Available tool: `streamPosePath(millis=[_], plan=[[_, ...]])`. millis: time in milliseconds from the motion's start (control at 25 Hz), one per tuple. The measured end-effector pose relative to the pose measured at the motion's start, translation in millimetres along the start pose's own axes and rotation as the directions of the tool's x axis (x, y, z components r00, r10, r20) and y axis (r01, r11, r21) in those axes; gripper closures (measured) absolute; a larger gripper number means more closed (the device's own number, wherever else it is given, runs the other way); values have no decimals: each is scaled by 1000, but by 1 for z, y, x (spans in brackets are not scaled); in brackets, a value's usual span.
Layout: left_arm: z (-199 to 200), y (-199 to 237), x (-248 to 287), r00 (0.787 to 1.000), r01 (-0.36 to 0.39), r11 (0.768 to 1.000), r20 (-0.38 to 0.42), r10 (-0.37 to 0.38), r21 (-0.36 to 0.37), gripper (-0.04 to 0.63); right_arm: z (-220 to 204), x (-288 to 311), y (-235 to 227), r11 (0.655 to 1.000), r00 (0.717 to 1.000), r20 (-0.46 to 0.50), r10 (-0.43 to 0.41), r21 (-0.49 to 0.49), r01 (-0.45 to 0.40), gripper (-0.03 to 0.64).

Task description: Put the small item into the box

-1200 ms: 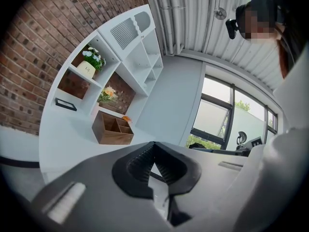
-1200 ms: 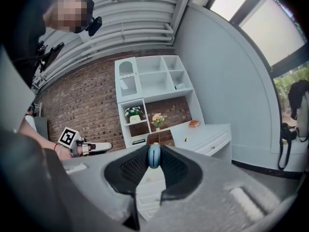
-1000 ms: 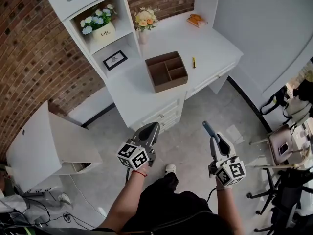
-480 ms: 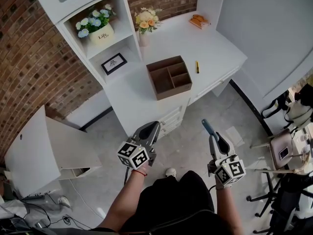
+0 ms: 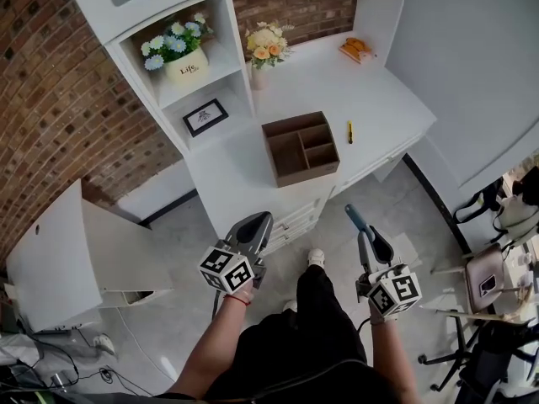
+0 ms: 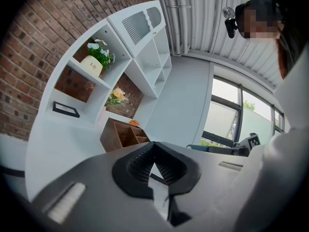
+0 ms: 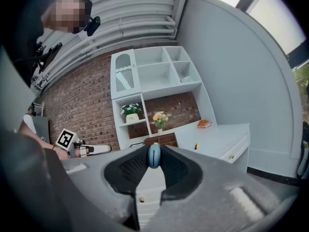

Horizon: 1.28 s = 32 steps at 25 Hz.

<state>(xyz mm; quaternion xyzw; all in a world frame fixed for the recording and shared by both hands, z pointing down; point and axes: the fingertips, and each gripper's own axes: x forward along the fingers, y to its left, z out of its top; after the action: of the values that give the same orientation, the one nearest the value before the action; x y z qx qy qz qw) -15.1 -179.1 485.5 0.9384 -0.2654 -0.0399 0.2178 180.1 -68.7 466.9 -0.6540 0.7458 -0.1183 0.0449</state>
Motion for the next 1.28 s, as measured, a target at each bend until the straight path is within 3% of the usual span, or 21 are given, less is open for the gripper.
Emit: streamPosePath(millis=[720,1280], plan=[[30,63,64,992,-125,992,32,126,-20,594,8,127,-42,986,981,-108,162,-22,-165,552],[33,102,85,966,-250,966,60,253,-60,594,-13,197,-60,954,914,-326,243,-91,-286,551]])
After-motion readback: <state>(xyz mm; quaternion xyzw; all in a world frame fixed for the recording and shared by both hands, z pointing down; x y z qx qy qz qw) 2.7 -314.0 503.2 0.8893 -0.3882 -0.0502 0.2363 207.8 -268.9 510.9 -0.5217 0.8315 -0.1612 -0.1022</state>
